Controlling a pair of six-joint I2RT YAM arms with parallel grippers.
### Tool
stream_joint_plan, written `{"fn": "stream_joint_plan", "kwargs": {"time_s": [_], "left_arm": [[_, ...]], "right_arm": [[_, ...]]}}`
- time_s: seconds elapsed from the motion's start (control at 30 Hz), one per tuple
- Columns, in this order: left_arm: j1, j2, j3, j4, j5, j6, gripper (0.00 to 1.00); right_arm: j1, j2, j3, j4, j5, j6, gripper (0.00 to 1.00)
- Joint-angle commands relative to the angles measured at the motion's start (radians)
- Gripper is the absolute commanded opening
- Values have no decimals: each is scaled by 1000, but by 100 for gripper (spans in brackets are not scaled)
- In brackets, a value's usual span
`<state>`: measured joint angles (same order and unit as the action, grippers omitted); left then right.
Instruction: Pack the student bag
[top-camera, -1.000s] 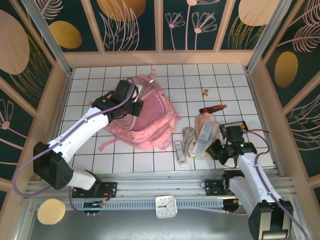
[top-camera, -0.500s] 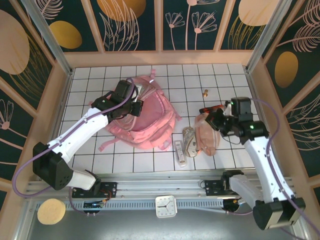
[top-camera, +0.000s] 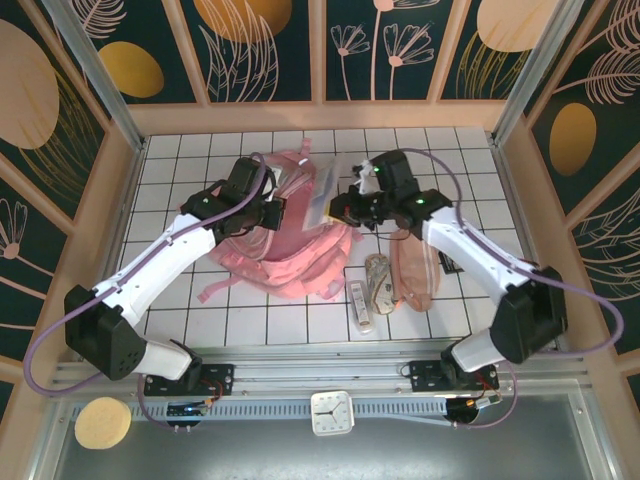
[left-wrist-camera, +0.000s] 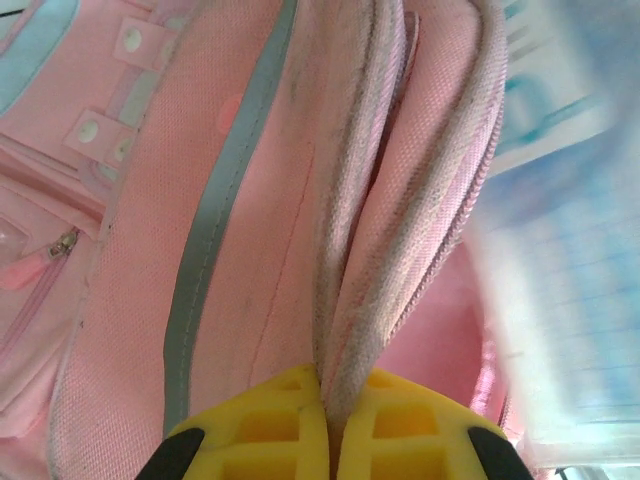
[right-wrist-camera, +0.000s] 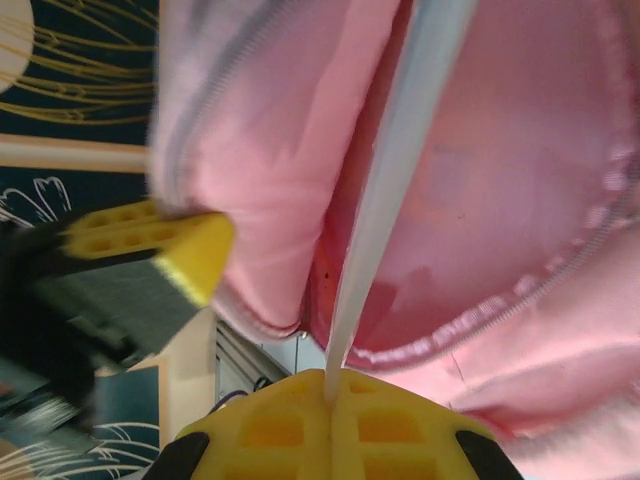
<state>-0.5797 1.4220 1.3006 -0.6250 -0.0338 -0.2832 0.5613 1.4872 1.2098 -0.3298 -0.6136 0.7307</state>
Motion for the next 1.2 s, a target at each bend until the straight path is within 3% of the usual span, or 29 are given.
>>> {"fn": "stream_joint_plan", "kwargs": {"time_s": [0.0, 0.13, 0.4, 0.63, 0.67, 0.7, 0.73, 0.8, 0.93, 1.0, 1.17], "left_arm": [[0, -64, 77, 78, 8, -50, 0], [0, -64, 70, 103, 56, -78, 0], [1, -75, 32, 149, 93, -92, 0], [0, -91, 5, 167, 19, -86, 0], [0, -94, 3, 171, 13, -87, 0], [0, -95, 3, 176, 8, -86, 0], [0, -91, 5, 174, 6, -84, 0], [0, -87, 8, 173, 8, -79, 0], [0, -85, 3, 168, 3, -71, 0], [0, -83, 1, 170, 3, -71, 0], [0, -74, -4, 178, 7, -68, 0]], "right_arm": [[17, 63, -50, 159, -86, -12, 0], [31, 194, -62, 300, -197, 11, 0], [106, 454, 144, 416, -337, 41, 0], [141, 381, -13, 978, -477, 417, 0], [142, 373, -34, 996, -488, 442, 0], [141, 371, -45, 937, -497, 430, 0], [140, 374, -35, 767, -488, 345, 10], [138, 388, 45, 310, -406, 77, 45], [131, 360, 131, -182, -184, -191, 73], [114, 293, 118, -286, -134, -216, 79], [56, 158, 129, -397, -90, -206, 80]]}}
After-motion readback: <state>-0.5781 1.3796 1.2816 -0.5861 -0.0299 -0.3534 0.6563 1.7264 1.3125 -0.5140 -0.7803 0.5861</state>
